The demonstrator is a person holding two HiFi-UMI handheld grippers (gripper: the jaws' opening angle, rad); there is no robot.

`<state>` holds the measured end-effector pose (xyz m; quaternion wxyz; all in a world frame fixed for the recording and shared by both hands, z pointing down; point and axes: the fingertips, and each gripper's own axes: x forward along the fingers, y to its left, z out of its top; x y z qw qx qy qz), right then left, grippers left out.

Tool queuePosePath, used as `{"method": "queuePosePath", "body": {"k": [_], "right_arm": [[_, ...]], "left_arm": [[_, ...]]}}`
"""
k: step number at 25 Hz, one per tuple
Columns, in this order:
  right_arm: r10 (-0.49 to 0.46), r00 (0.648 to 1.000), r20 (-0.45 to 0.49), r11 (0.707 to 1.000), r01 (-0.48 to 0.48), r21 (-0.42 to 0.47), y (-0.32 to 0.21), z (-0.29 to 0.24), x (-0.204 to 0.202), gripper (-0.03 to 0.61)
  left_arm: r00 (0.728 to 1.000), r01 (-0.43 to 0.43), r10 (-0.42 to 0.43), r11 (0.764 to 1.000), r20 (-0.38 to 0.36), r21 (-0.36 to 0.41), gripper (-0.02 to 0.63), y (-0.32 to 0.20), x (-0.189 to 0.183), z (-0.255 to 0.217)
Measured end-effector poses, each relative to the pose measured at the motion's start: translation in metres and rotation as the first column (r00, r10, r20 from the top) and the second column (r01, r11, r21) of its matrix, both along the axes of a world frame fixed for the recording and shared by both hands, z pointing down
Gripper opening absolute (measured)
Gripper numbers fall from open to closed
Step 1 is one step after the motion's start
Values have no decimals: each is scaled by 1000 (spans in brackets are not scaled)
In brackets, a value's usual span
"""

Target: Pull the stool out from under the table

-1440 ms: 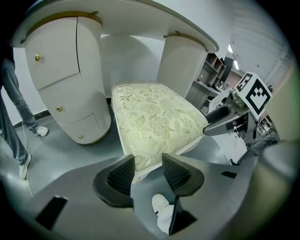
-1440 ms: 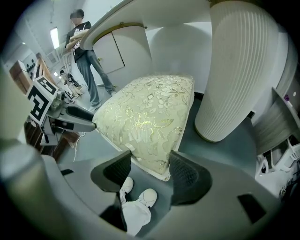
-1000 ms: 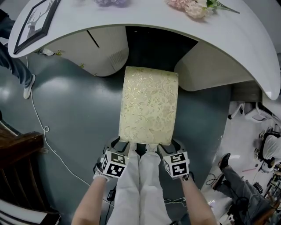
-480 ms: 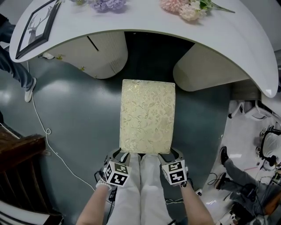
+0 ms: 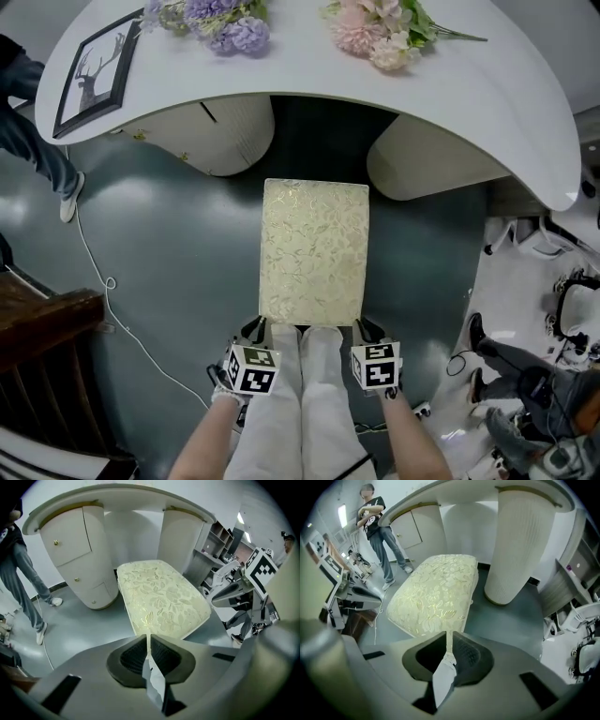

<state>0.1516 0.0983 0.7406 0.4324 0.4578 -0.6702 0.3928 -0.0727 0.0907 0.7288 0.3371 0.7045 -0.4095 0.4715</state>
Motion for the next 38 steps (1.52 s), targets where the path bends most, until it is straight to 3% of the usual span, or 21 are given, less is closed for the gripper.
{"method": "queuePosePath", "body": {"k": [3,6,11,16,21,27,34,38], "right_arm": [[24,1000,5,998,-24,58,-18,-30,3,48],[-16,999,30,993,13,116,-30,-67,-6,48],[-43,996,81,977,25,213,-53,-135,-19,46],[-67,990,122,953,27,302,-72,-200,-32,44],[-67,985,158,917,-1,398,-93,-267,-36,43],[-86,980,179,858,-19,514,-112,-344,-34,43],[-111,976,186,781,-30,623,-122,-428,-31,43],[-127,973,191,730,-38,682,-128,-468,-32,43]], "left_arm": [[1000,5,-4,999,-17,47,20,-19,4,-28],[999,-9,13,997,-49,70,17,-31,12,-65],[983,-109,131,980,-125,167,17,-57,42,-132],[958,-200,246,941,-147,273,17,-81,61,-200],[942,-189,277,906,-192,379,17,-108,62,-271],[926,-177,317,842,-204,510,17,-129,65,-353],[916,-134,330,786,-228,603,17,-141,70,-437],[909,-116,349,739,-230,663,17,-149,72,-482]]}}
